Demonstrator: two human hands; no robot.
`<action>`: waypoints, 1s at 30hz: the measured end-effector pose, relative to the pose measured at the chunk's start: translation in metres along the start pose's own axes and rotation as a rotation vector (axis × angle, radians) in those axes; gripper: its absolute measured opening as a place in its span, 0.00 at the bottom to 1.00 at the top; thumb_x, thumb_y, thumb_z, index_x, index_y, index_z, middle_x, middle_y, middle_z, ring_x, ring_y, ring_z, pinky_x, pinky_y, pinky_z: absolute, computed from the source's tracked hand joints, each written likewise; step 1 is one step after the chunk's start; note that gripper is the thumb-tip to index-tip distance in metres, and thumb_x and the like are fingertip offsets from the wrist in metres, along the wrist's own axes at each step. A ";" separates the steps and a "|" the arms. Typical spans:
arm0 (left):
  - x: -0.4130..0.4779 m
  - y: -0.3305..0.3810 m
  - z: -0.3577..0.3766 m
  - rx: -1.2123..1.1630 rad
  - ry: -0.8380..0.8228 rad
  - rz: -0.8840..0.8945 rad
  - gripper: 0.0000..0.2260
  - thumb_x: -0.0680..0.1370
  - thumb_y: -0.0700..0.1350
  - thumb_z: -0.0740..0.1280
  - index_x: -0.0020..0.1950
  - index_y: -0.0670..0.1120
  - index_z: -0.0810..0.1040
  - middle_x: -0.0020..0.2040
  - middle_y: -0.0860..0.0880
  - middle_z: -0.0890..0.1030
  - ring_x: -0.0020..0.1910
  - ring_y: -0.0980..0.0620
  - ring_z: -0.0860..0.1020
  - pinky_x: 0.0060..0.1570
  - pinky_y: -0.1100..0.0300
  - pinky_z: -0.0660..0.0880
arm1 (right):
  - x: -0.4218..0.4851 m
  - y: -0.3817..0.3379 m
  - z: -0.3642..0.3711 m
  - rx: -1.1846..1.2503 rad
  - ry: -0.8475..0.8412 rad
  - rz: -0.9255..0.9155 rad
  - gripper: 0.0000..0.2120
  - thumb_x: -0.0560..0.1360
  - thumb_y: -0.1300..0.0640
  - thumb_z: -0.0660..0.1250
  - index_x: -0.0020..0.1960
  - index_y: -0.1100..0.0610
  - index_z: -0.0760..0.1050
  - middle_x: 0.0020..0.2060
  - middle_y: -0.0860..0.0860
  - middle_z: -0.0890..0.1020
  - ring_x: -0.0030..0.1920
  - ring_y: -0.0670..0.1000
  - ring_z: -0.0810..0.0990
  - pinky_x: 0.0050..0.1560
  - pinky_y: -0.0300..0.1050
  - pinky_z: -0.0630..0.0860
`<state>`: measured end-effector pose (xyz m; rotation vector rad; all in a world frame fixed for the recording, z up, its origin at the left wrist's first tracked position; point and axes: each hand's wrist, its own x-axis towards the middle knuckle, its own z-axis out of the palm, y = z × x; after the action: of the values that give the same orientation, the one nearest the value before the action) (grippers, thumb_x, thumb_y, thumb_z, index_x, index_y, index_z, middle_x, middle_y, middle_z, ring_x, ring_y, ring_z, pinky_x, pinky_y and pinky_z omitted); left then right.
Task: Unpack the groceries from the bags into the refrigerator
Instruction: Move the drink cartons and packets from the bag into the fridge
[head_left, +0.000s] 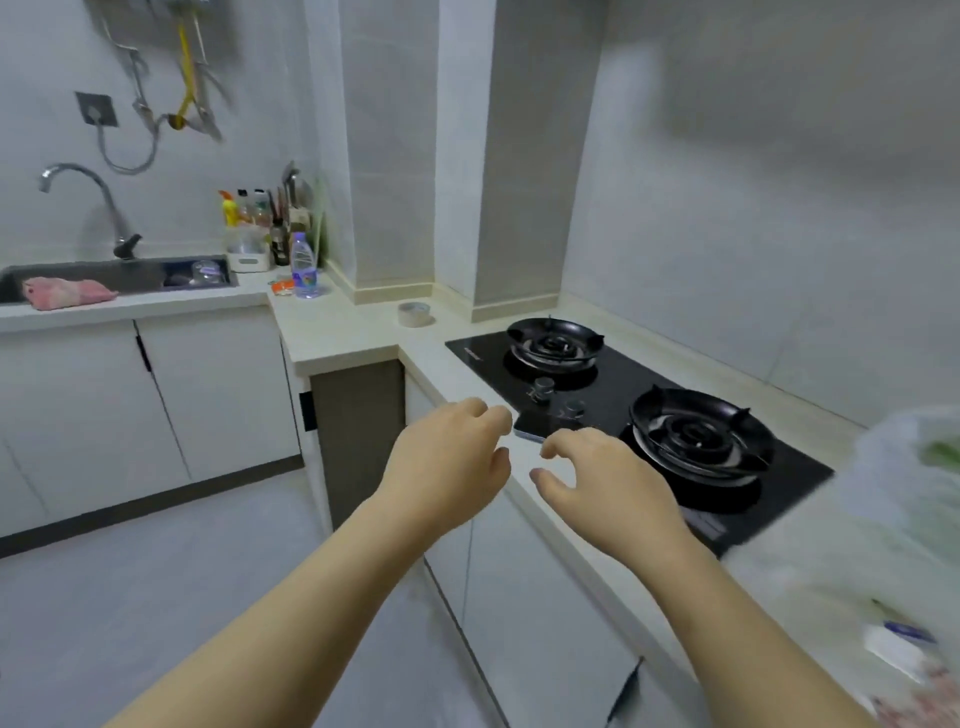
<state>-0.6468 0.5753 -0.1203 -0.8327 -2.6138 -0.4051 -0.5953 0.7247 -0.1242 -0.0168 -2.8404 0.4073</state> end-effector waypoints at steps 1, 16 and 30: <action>0.007 0.012 0.012 -0.024 -0.010 0.023 0.10 0.79 0.47 0.59 0.59 0.48 0.73 0.54 0.50 0.76 0.49 0.50 0.75 0.46 0.54 0.76 | -0.004 0.016 -0.001 -0.001 0.001 0.034 0.15 0.77 0.45 0.57 0.62 0.47 0.71 0.59 0.43 0.74 0.59 0.46 0.72 0.49 0.41 0.69; 0.094 0.160 0.150 -0.315 -0.219 0.481 0.17 0.79 0.46 0.59 0.68 0.51 0.67 0.56 0.52 0.73 0.52 0.52 0.72 0.41 0.59 0.72 | -0.058 0.183 -0.001 -0.028 0.042 0.656 0.15 0.76 0.44 0.59 0.60 0.48 0.72 0.57 0.46 0.76 0.59 0.49 0.72 0.51 0.44 0.72; 0.136 0.243 0.248 -0.493 -0.260 0.918 0.11 0.66 0.38 0.64 0.45 0.48 0.77 0.49 0.45 0.80 0.42 0.41 0.79 0.32 0.54 0.77 | -0.100 0.262 0.022 -0.262 0.323 0.996 0.11 0.74 0.52 0.62 0.54 0.50 0.78 0.50 0.46 0.80 0.54 0.52 0.75 0.54 0.45 0.68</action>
<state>-0.6679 0.9262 -0.2455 -2.2109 -2.0147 -0.6889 -0.5121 0.9657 -0.2432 -1.4223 -2.3346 0.1729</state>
